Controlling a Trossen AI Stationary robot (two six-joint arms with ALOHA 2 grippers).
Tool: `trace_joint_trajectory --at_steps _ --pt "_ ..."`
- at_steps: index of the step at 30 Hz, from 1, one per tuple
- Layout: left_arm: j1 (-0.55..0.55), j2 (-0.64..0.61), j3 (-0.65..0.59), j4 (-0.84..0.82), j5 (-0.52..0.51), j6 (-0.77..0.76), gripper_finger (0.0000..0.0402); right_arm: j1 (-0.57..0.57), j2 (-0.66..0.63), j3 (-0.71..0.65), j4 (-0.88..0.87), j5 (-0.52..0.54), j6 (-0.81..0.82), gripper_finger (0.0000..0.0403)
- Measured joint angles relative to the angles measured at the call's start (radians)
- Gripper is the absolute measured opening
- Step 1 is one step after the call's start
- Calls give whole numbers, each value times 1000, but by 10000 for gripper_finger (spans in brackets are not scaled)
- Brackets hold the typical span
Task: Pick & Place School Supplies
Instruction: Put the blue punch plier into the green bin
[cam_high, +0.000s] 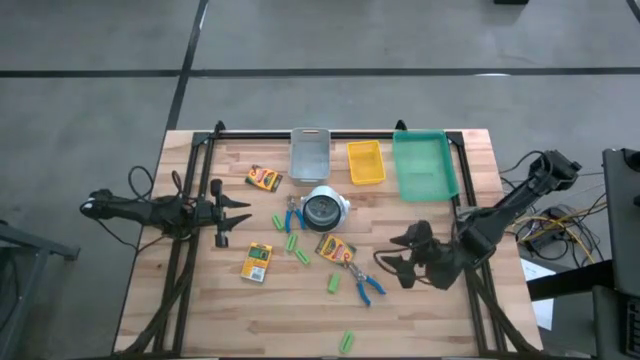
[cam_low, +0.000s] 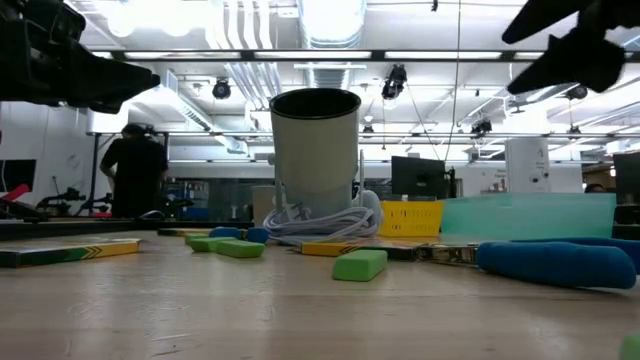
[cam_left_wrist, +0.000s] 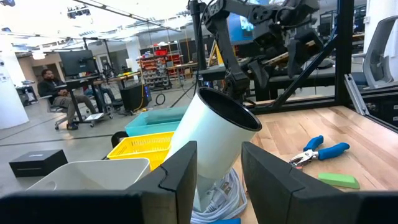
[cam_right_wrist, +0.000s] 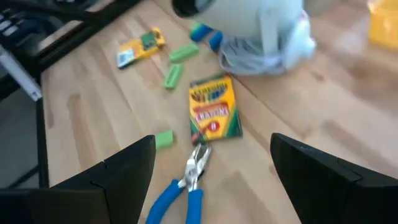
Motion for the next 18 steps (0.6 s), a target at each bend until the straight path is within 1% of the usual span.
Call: trace_joint_trajectory --at_steps 3,11,18 --pt "0 0 0 0 0 0 131 4 33 22 -62 -5 93 311" --pt "0 0 0 0 0 0 131 4 167 19 -58 -55 129 311" --pt "0 0 0 0 0 0 131 6 290 53 -49 -55 129 311"
